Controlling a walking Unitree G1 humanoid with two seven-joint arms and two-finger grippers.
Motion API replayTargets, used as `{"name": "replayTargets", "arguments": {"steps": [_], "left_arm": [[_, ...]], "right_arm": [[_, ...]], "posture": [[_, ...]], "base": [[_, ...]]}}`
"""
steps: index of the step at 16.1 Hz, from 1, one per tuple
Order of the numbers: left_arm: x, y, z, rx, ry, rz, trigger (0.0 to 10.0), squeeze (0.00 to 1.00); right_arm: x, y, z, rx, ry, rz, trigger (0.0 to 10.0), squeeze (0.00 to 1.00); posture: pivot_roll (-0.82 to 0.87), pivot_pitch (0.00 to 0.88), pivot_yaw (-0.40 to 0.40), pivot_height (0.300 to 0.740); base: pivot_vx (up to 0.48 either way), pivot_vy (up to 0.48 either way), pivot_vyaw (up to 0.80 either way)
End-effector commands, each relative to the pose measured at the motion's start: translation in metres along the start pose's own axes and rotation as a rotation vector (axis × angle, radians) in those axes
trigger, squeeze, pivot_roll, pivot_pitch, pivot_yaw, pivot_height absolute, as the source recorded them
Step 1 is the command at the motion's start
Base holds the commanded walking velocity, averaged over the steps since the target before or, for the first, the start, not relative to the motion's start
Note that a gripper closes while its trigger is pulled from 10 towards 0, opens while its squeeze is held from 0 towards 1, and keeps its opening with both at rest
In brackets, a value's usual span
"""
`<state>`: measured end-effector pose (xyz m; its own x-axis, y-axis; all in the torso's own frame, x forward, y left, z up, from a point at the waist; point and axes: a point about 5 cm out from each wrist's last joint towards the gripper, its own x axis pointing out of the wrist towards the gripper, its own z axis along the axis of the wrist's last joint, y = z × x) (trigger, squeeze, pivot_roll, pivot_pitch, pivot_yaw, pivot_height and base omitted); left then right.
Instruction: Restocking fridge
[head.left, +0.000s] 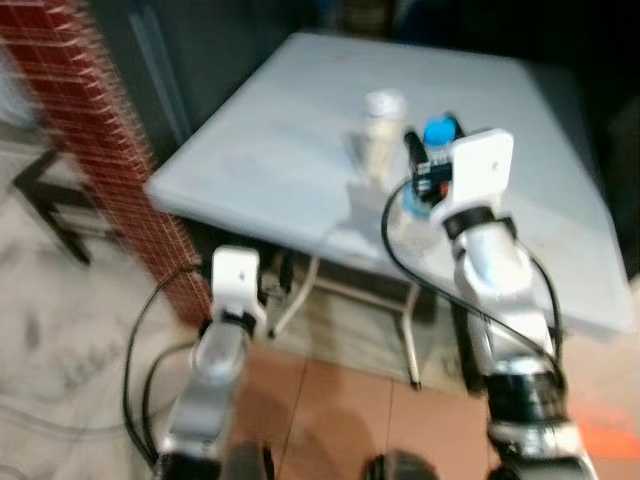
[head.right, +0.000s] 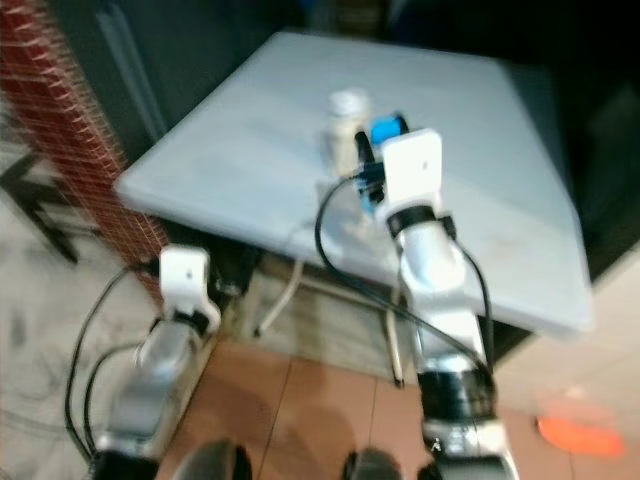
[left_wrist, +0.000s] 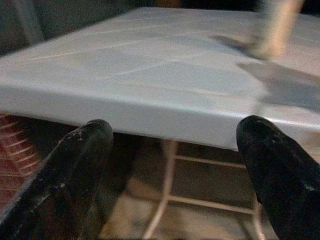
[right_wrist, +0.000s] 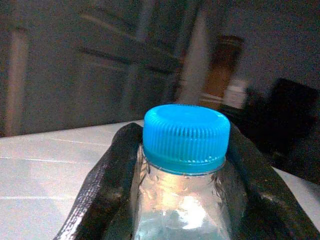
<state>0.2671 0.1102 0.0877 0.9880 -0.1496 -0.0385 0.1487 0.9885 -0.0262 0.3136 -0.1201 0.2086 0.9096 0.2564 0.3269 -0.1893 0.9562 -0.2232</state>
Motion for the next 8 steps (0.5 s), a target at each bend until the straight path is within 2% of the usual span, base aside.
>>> {"name": "replayTargets", "arguments": {"steps": [1,5,7,8], "left_arm": [[0.001,-0.006,0.0,-0.017,0.002,-0.007,10.0,0.0],[0.0,-0.006,0.0,-0.018,-0.003,-0.012,10.0,0.0],[0.0,-0.004,0.001,-0.012,-0.01,0.003,10.0,0.0],[0.0,-0.002,0.002,-0.003,-0.012,0.015,10.0,0.0]], "right_arm": [[0.002,0.008,0.006,0.007,-0.027,0.033,10.0,0.0],[0.001,0.009,0.004,0.021,-0.015,0.036,10.0,0.0],[0.001,0.013,0.004,0.046,-0.019,0.056,10.0,0.0],[-0.001,0.019,0.004,0.087,-0.016,0.102,10.0,0.0]], "posture": [[0.0,0.058,0.012,0.74],[0.01,0.059,0.015,0.74],[0.01,0.06,0.017,0.74],[0.01,0.062,0.019,0.74]], "base": [[0.0,0.0,0.8],[0.0,0.0,0.8],[0.0,0.0,0.8],[0.0,0.0,0.8]]}}
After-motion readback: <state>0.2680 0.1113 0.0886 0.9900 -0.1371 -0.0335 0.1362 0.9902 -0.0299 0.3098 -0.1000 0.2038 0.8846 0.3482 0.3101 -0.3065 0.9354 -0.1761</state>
